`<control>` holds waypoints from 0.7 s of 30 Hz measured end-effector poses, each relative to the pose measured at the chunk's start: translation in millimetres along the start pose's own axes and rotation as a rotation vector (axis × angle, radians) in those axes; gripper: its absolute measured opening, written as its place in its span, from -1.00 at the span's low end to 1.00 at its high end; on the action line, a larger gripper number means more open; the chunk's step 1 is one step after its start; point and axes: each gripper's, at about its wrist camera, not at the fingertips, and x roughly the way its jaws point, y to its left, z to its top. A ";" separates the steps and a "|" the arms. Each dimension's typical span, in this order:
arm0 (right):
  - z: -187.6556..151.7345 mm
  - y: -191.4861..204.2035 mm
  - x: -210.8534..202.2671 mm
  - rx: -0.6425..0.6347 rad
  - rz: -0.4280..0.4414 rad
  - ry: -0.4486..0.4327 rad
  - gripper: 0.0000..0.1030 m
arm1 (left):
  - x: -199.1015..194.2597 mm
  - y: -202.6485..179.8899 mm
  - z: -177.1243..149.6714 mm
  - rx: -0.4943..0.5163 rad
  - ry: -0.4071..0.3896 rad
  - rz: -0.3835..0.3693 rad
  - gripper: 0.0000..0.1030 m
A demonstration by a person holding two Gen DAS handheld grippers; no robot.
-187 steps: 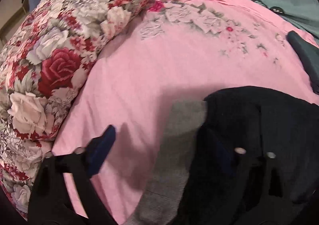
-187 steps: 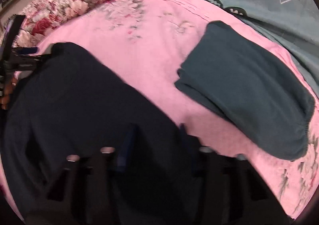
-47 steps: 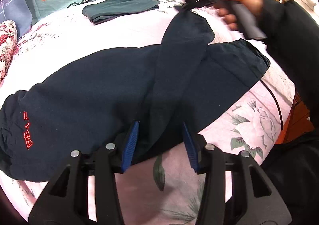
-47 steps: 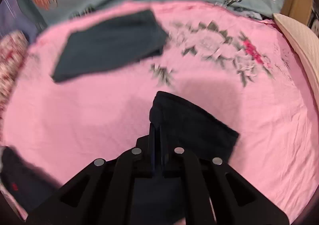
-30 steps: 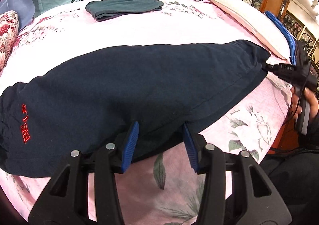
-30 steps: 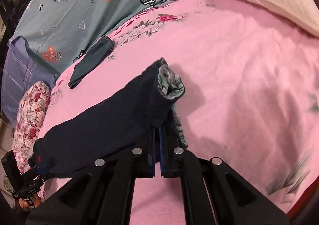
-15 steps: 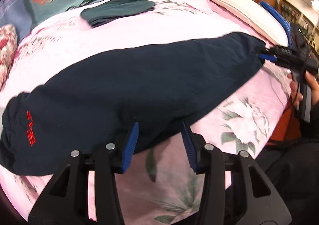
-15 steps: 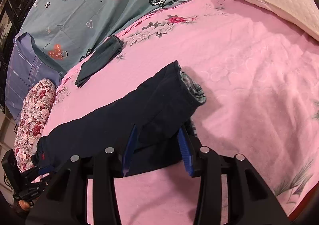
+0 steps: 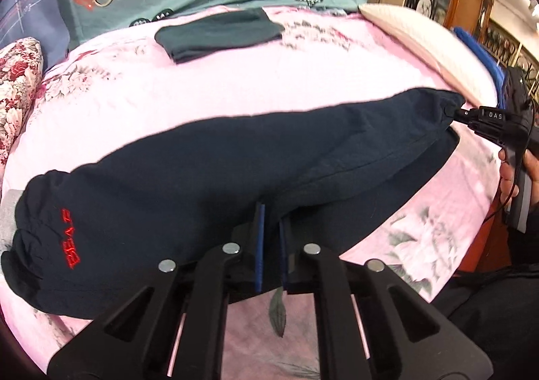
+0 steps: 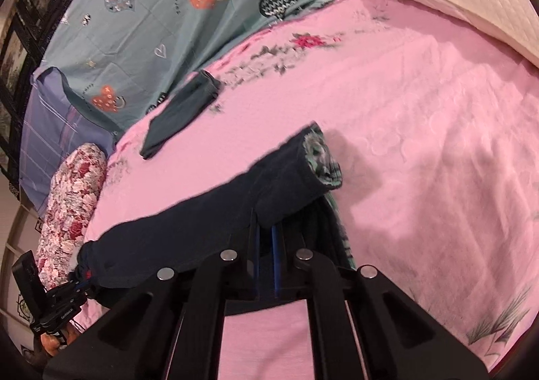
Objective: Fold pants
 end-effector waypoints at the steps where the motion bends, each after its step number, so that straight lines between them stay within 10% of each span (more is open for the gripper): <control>1: 1.2 2.7 -3.9 -0.004 0.006 -0.006 -0.89 | -2.3 -1.8 -0.6 0.008 0.002 -0.001 -0.86; 12: -33.6 -20.0 1.2 -0.010 -0.040 0.111 -0.88 | 7.2 -8.9 -31.1 0.073 0.100 -0.003 -0.86; 15: -33.7 -15.6 2.3 -0.033 -0.054 0.115 -0.83 | -3.2 -3.3 -32.2 0.062 0.080 -0.008 -0.69; 17: -33.4 -15.4 2.5 -0.036 -0.056 0.114 -0.83 | -21.2 11.2 -34.0 0.016 0.034 0.002 -0.23; 21: -33.9 -14.9 4.4 -0.036 -0.061 0.110 -0.78 | -58.1 48.2 -49.7 -0.094 -0.018 0.074 -0.21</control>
